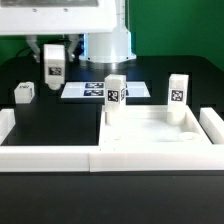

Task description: Assemble square table

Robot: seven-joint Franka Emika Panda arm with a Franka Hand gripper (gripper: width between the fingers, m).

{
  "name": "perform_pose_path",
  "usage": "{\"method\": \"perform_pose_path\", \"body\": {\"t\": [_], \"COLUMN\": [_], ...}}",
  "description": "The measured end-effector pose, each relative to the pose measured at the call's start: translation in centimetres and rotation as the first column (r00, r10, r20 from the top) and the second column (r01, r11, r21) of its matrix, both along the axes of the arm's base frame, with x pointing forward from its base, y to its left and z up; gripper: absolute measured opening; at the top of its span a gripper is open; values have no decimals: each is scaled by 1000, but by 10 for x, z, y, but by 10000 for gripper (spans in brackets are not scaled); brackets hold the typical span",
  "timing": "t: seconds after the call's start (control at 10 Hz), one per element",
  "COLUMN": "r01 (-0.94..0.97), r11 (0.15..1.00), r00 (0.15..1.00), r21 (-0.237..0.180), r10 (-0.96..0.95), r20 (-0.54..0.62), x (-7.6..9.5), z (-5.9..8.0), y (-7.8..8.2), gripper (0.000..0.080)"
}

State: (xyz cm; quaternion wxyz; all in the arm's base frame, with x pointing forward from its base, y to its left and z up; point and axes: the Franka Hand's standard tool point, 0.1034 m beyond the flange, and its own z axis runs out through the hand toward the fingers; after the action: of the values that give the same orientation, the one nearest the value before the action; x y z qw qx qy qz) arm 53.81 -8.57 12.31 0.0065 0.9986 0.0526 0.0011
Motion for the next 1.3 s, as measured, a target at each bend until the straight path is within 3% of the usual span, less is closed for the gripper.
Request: {"method": "perform_pose_path", "body": {"t": [0.3, 0.4, 0.8, 0.9, 1.0, 1.2, 1.3], "r01": [87, 72, 37, 33, 37, 39, 17], "r11": [996, 996, 999, 999, 999, 997, 996], "r00": [983, 974, 866, 854, 853, 856, 857], "r21": [36, 43, 6, -1, 9, 63, 84], "r10": [-92, -80, -35, -28, -36, -66, -58], "r20": [159, 213, 499, 520, 521, 513, 512], "x": [45, 53, 55, 51, 50, 44, 49], "z": [15, 20, 19, 14, 12, -6, -9], "y": [79, 94, 79, 78, 85, 131, 154], "gripper": [290, 290, 290, 290, 290, 290, 290]}}
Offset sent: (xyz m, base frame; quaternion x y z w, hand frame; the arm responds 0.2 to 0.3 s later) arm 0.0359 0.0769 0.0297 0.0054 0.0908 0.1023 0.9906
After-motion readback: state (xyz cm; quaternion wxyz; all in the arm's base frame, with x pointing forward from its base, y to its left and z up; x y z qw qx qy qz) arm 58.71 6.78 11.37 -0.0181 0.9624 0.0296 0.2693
